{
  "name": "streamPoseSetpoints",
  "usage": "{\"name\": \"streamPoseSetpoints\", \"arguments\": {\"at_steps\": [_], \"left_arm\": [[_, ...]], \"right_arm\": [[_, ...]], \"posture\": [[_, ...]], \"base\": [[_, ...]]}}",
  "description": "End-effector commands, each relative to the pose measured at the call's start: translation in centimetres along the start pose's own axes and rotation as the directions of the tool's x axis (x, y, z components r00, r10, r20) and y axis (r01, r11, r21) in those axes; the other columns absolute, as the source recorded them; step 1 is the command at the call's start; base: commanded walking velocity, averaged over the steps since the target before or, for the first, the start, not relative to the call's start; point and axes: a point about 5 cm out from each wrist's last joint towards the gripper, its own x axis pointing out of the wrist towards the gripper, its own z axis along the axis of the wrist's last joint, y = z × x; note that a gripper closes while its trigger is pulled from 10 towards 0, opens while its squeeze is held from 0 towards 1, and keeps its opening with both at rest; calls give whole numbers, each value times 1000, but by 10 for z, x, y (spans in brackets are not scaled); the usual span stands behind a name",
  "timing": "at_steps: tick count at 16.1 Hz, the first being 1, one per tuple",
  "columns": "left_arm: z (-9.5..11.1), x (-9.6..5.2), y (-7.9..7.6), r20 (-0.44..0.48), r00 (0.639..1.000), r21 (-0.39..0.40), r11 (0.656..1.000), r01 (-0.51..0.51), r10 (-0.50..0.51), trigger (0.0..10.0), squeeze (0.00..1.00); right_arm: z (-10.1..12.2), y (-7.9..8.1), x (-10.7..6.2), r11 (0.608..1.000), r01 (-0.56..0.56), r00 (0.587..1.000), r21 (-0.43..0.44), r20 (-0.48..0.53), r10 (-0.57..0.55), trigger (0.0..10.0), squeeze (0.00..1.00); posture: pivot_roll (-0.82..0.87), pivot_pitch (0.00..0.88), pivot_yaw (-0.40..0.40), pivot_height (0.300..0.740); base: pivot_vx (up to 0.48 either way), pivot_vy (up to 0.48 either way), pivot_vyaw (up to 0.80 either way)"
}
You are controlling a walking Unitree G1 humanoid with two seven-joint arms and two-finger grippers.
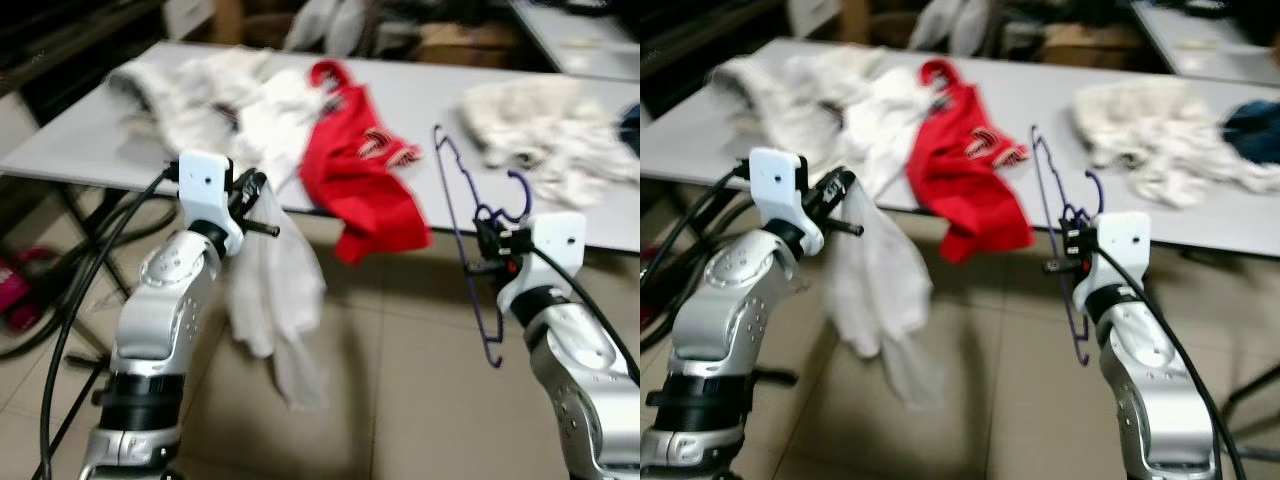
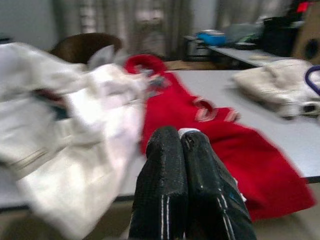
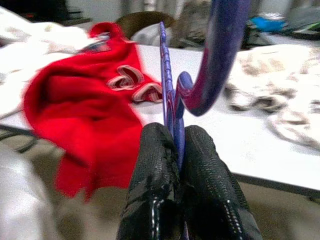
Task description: Hang hanger
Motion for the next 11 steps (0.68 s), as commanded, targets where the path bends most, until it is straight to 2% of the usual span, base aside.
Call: {"name": "streamPoseSetpoints", "arguments": {"at_steps": [1, 8, 11], "left_arm": [[7, -1, 6, 28, 999, 15, 1000, -18, 17, 10000, 0], [14, 3, 9, 58, 998, 11, 1000, -19, 18, 10000, 0], [22, 11, 11, 90, 996, 13, 1000, -20, 18, 10000, 0]], "right_arm": [[4, 4, 1, 1000, -21, 1000, 7, 21, 21, 10000, 0], [8, 6, 3, 999, -44, 998, -2, 33, 44, 10000, 0], [7, 8, 4, 998, -55, 998, 3, 17, 55, 10000, 0]], "posture": [[-28, 0, 25, 740], [-28, 0, 24, 740], [-28, 0, 22, 740]], "base": [[311, 0, 0], [311, 0, 0], [325, 0, -800]]}}
